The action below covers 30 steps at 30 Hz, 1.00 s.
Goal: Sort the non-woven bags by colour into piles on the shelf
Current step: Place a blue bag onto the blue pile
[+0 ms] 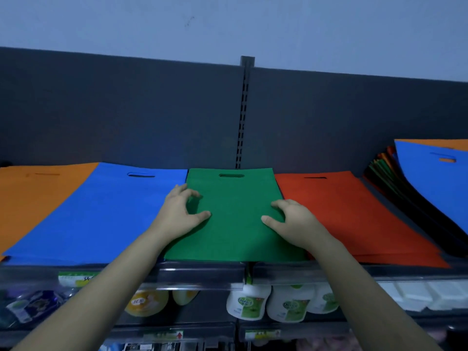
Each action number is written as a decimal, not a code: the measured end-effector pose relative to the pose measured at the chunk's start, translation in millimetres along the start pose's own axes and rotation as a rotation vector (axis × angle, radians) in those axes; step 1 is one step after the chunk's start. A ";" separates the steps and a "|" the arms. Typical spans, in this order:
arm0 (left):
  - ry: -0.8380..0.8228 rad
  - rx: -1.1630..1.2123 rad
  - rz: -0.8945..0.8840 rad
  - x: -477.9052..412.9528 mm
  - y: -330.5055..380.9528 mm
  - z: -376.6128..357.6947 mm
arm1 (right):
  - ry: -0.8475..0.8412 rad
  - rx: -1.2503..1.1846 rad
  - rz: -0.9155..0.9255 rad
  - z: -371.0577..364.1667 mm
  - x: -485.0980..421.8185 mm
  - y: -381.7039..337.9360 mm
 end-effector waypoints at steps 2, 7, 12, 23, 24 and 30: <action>0.008 -0.086 -0.048 0.6 7.4 0.3 | 0.015 0.021 -0.019 13.3 2.7 8.7; -0.013 -0.355 -0.222 -4.0 68.4 -1.8 | 0.100 0.217 -0.117 65.7 10.4 37.7; 0.090 -0.394 -0.488 -8.6 193.1 -20.2 | 0.197 0.455 -0.258 127.0 30.0 87.1; -0.029 -0.444 -0.395 -13.9 396.1 -154.8 | 0.076 0.375 -0.474 233.4 83.1 295.0; -0.084 -0.382 -0.341 -15.0 405.3 -169.3 | 0.058 0.366 -0.498 239.0 86.3 317.2; -0.248 0.405 0.069 -33.7 424.0 -231.3 | -0.110 0.251 -0.546 236.4 87.7 396.4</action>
Point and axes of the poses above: each hand's wrist, its own x-axis away from the middle knuckle, its own z-axis out of the back of the hand, y = z × x, the point moved 3 cm from there along -x, towards the middle knuckle, and after that the axes turned 1 degree about -z, right-handed, at the moved point
